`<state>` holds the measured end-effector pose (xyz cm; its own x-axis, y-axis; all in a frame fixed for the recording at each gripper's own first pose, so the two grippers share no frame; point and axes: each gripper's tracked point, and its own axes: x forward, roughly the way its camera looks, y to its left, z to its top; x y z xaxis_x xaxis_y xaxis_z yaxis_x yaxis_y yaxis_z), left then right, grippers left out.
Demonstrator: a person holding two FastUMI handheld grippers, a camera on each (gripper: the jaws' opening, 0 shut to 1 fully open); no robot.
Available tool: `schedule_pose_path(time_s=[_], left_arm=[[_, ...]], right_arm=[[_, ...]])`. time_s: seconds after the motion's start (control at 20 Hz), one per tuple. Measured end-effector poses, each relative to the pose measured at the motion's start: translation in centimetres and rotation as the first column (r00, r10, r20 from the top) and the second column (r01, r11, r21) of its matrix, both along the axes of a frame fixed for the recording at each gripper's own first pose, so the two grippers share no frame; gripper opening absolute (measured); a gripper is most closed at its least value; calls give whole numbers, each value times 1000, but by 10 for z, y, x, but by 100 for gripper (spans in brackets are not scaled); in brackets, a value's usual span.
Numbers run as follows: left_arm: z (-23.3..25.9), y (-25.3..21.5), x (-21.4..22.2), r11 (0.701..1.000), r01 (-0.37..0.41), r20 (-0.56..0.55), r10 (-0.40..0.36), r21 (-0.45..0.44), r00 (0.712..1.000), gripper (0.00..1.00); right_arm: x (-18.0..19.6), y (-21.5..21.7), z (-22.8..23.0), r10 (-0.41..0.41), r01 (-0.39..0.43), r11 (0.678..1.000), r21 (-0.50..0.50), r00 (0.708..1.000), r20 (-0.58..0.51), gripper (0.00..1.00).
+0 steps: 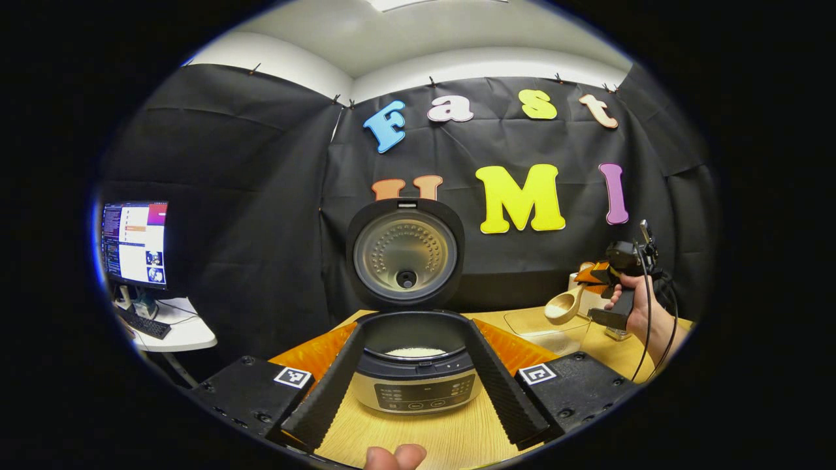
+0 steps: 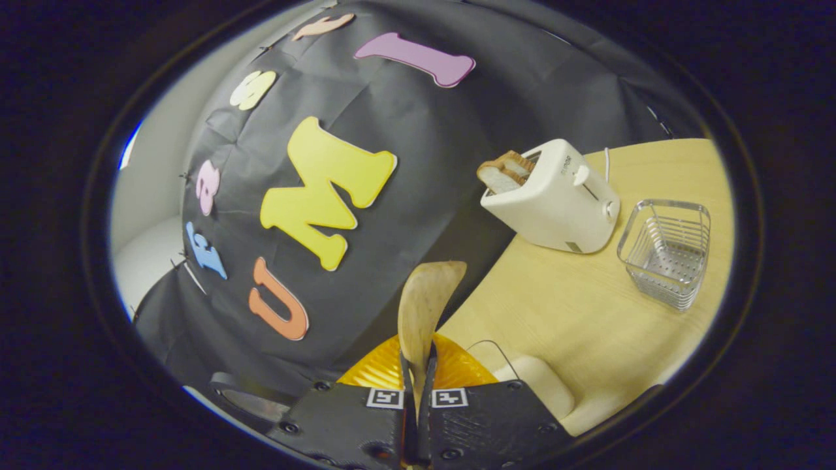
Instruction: Close the left gripper, press the button to open the rice cooker; take a wooden spoon from the chopstick holder with the right hand, scoop a spoonful of rice and pour it into the rice cooker, then put the wooden spoon back into the chopstick holder.
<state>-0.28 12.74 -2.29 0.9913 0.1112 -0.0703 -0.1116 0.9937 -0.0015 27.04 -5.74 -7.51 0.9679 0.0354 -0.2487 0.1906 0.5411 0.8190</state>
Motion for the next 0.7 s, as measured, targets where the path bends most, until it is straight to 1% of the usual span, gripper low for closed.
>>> schedule_pose_path(time_s=[0.15, 0.25, 0.4, 0.55, 0.7], left_arm=[[1, 5, -2, 1000, -10, 0, 10, 3, 1000, 99], [1, 8, -4, 1000, -13, -1, 13, -1, 1000, 99], [-4, 18, -6, 1000, -14, -20, 14, -3, 1000, 99], [-10, 30, -9, 999, -25, -49, 26, 22, 998, 99], [-11, 30, -11, 999, -11, -55, 13, 35, 998, 99]], right_arm=[[-1, 15, 19, 28, -29, 999, 39, 999, 20, 1], [-2, 37, 32, 59, -61, 996, 64, 998, 37, 1], [-4, 78, 51, 127, -132, 986, 99, 990, 58, 1], [-5, 124, 65, 198, -207, 971, 119, 977, 81, 0], [-5, 169, 75, 262, -272, 955, 116, 960, 96, 2]])
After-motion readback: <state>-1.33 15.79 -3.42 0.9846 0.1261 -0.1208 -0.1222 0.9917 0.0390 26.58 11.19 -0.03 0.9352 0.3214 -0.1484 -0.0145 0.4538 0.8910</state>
